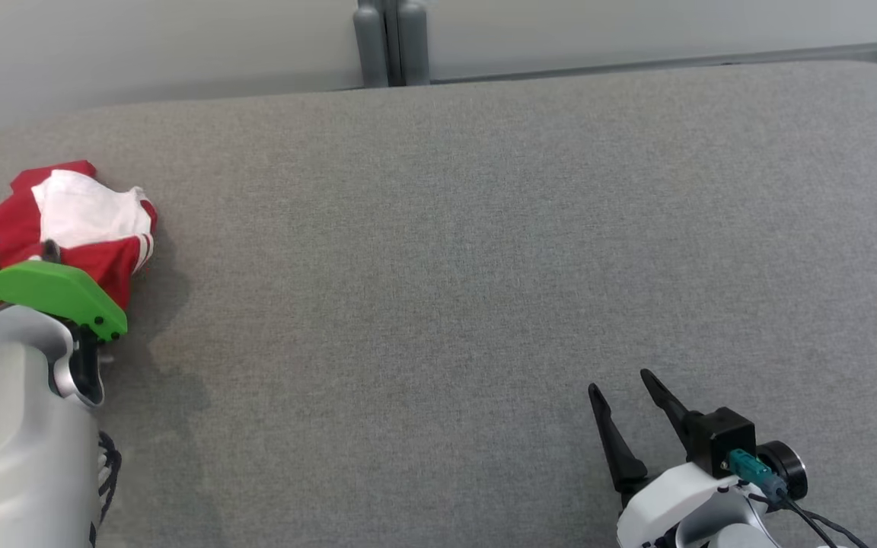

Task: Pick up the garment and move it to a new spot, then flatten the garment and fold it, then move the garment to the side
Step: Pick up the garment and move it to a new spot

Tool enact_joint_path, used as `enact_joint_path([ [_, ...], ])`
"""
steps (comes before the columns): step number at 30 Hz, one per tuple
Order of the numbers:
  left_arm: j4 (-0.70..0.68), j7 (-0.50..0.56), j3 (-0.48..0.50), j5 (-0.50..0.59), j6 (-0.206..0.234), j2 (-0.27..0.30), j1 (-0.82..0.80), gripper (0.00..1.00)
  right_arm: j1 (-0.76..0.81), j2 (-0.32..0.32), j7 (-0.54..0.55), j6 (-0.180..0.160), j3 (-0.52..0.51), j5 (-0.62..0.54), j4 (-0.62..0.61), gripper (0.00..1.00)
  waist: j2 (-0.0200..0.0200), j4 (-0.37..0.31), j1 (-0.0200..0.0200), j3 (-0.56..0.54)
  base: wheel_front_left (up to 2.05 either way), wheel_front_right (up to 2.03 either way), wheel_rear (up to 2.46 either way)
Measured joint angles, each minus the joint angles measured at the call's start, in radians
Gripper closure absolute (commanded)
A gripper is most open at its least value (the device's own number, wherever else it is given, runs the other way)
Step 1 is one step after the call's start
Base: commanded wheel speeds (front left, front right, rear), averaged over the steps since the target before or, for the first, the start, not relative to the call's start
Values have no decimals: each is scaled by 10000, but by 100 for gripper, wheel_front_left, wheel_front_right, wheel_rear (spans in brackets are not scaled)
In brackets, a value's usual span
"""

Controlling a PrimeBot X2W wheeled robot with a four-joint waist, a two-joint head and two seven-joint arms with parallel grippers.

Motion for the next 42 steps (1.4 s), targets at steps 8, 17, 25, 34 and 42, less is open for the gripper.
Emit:
enact_joint_path([
  [8,-1358,-374,-677,351,-476,-48,-623,100,223,0,-242,0,194,543,594,0,0,36,-1,-1069,0,0,0],
  [17,-3384,35,-1569,408,-826,-917,-1179,100,223,2,-449,0,522,851,1003,0,0,-728,-1,-1850,0,0,0],
  [25,-4521,-127,-2169,59,-834,-1432,-1756,100,-31,2,-539,0,650,894,1204,0,0,-2037,-1,-1970,0,0,0],
  [34,-4721,-656,-3173,-913,-763,-1607,-1689,100,-252,-10,-621,0,564,846,1250,0,0,-3426,-1,-1759,0,0,0],
  [42,-3030,-1003,-4483,-1739,-451,-1630,-87,100,-355,-10,-640,0,497,917,1248,0,0,-3970,-1,-1193,0,0,0],
])
